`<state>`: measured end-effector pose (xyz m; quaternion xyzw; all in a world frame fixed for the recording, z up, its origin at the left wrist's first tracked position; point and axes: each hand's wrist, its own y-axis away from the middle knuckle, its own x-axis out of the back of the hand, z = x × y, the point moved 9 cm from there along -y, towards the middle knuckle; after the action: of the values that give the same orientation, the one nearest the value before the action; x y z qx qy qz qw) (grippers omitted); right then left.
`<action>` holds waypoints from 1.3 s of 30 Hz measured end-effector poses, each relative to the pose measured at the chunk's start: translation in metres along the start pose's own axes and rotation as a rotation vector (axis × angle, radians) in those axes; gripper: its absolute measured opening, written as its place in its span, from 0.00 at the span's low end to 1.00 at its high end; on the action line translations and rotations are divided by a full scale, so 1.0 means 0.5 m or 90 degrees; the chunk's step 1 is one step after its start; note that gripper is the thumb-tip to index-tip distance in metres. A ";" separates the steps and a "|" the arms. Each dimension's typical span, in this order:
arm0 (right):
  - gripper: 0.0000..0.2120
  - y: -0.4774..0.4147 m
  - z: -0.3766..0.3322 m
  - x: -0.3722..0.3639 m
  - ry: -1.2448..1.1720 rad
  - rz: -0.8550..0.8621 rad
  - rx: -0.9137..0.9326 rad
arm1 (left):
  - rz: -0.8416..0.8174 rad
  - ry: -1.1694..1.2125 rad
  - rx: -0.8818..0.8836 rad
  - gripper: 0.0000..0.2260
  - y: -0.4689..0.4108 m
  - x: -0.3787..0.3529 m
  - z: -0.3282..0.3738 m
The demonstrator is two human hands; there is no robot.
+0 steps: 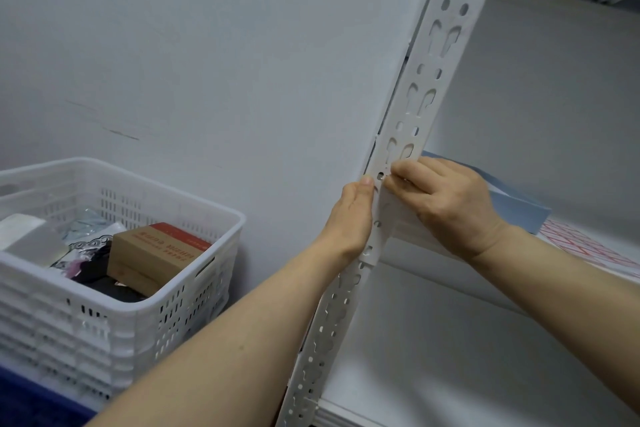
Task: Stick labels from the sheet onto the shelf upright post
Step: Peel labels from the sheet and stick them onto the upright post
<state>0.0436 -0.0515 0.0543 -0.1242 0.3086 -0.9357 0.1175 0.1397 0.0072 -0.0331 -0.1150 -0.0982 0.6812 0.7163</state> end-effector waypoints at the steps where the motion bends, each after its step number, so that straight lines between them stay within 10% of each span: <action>1: 0.09 0.000 0.000 -0.001 -0.005 -0.001 -0.002 | -0.001 0.001 -0.002 0.23 0.000 0.000 0.000; 13: 0.06 0.012 0.023 0.006 -0.038 -0.047 -0.146 | -0.005 0.028 -0.020 0.23 -0.006 0.001 0.001; 33: 0.16 -0.091 -0.025 -0.071 0.043 -0.370 0.047 | -0.047 -0.003 -0.025 0.21 0.006 -0.008 0.023; 39: 0.14 -0.083 -0.036 -0.059 0.084 -0.297 0.172 | -0.045 -0.011 -0.030 0.19 0.008 -0.004 0.023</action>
<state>0.0598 -0.0004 0.0607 -0.1134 0.1512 -0.9762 -0.1058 0.1322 0.0056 -0.0233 -0.1222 -0.1242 0.6539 0.7362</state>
